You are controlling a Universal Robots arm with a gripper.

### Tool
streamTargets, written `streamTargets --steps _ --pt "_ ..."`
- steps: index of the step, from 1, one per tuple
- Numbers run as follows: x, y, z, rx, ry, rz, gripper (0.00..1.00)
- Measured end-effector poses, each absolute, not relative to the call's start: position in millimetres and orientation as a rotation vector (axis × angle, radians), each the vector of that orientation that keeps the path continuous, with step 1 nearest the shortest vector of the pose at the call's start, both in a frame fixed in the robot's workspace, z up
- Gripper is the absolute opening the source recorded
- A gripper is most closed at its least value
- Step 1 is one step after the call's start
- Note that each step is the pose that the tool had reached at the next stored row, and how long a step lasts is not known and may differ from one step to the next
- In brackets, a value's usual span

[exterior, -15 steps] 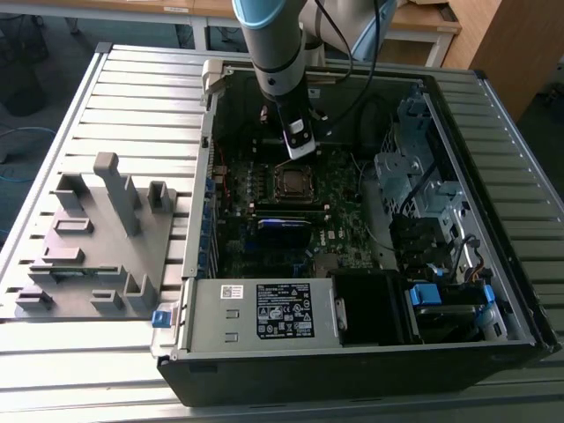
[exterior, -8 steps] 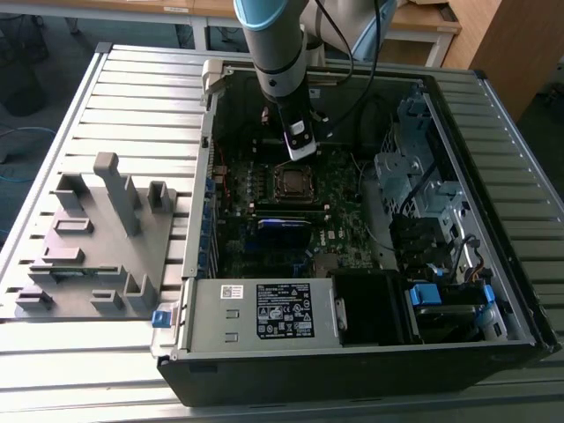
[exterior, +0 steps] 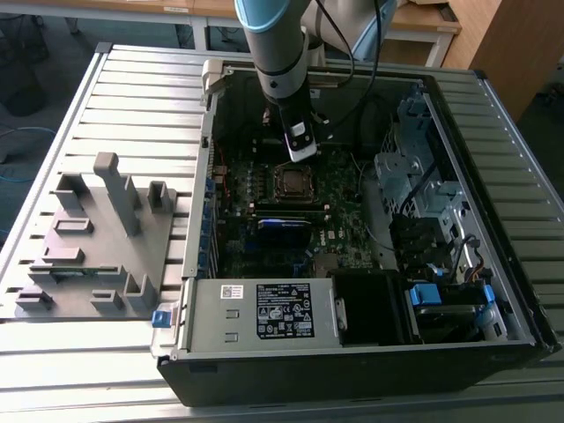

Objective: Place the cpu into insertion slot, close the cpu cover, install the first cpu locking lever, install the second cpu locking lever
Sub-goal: 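Install the first cpu locking lever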

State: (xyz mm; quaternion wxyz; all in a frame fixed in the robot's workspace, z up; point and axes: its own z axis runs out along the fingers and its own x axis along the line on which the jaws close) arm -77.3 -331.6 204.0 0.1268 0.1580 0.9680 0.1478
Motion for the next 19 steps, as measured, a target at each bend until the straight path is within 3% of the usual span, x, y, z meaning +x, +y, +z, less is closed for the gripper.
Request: streamTargets --steps 19 --pt "-76.6 -325.0 194.5 0.491 2.81 0.381 0.1"
